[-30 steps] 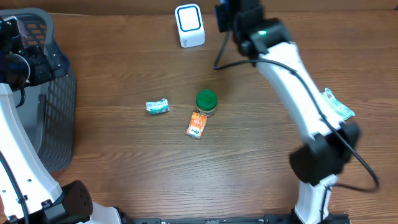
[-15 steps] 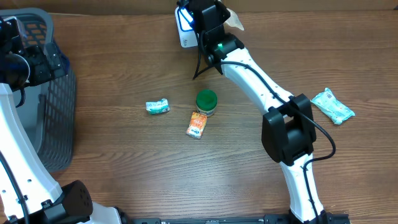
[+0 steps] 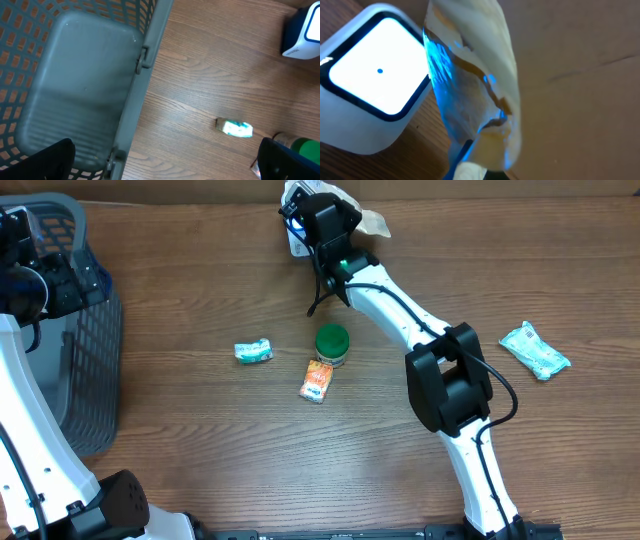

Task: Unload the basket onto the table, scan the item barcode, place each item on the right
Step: 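Hold the snack bag under the scanner with the right gripper, then carry the snack bag right and drop it beside the wipes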

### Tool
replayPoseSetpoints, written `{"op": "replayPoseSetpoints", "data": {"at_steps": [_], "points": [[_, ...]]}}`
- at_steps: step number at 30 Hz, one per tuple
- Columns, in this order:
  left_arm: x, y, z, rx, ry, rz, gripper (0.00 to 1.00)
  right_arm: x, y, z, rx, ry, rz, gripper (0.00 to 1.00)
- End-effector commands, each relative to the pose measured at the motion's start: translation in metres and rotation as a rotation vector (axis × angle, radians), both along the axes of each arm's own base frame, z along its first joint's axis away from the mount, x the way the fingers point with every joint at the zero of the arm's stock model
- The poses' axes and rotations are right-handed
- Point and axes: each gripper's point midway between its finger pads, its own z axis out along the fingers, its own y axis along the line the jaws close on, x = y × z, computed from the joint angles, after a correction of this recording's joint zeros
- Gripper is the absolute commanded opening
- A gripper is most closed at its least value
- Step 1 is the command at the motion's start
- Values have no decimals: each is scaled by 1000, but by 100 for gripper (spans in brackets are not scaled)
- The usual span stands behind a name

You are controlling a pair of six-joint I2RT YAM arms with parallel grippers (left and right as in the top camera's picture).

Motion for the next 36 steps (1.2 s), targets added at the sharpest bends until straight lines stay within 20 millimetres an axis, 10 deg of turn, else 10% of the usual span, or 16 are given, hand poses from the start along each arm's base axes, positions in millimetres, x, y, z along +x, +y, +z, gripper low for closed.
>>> {"op": "replayPoseSetpoints", "data": {"at_steps": [1,18,27,36], "points": [[2,-1,0,7,1,-20,100,1,3,-5,-45,-7,-1,4],[2,-1,0,7,1,-20,100,-14,20,26,-52,-61,-16,4],[2,-1,0,7,1,-20,100,-65,6,152,330,-90,-53,4],[2,-1,0,7,1,-20,100,-180,-38,257,866,136,3,4]]}}
